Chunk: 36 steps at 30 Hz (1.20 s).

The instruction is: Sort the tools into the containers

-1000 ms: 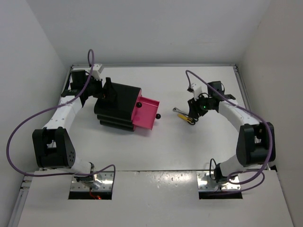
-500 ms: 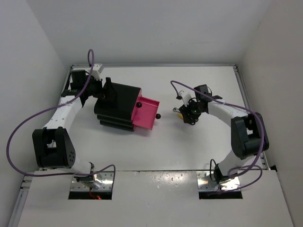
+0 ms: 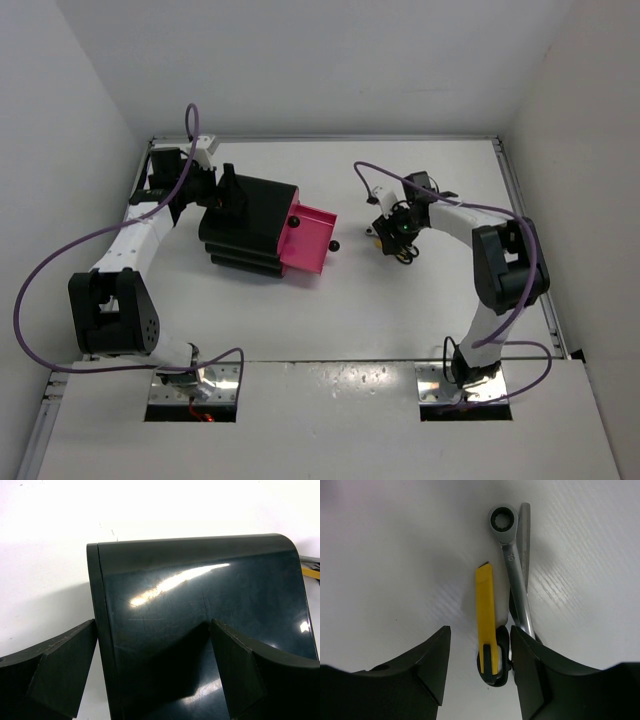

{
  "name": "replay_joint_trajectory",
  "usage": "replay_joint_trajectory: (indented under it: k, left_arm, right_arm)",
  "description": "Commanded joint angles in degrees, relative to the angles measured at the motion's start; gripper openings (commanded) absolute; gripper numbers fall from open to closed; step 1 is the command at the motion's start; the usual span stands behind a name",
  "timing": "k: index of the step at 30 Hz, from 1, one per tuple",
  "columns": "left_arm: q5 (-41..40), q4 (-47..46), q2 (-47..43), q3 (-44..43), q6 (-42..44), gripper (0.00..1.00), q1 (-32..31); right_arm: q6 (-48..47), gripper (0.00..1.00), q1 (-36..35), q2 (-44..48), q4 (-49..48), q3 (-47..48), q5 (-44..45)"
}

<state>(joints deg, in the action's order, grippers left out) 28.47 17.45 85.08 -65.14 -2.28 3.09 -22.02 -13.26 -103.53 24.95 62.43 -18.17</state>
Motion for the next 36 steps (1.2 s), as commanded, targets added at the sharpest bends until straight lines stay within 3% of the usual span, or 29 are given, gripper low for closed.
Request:
replay_joint_trajectory:
  k: [1, 6, 20, 22, 23, 26, 36]
  left_arm:
    - [-6.93, 13.05, 5.27, 4.24, 4.57, 0.97, -0.37]
    - [-6.94, 13.05, 5.27, 4.76, 4.57, 0.97, -0.37]
    - [-6.94, 12.52, 5.27, 4.76, 4.57, 0.97, -0.37]
    - [-6.94, 12.52, 5.8, 4.76, 4.57, 0.97, -0.37]
    - [-6.94, 12.52, 5.8, 4.76, 4.57, 0.97, -0.37]
    - [-6.94, 12.52, 5.8, 4.76, 4.57, 0.97, -0.37]
    - [-6.94, 12.52, 5.8, 5.29, 4.57, 0.97, -0.37]
  right_arm:
    - [0.58, 0.51, 0.34, -1.68, 1.41, 3.48, -1.16]
    - [0.58, 0.43, 0.34, -1.68, 0.89, 3.48, -1.69]
    - [0.58, 0.43, 0.34, -5.81, 1.51, 6.3, 3.31]
    - [1.1, 0.48, 0.34, -6.51, 1.51, 6.91, 3.84]
    - [1.1, 0.62, 0.34, -6.51, 1.51, 6.91, 3.85]
    - [1.72, 0.73, 0.86, -5.82, -0.95, 5.34, 4.9]
    - [0.93, 0.77, 0.86, -3.88, -2.72, 2.87, 4.91]
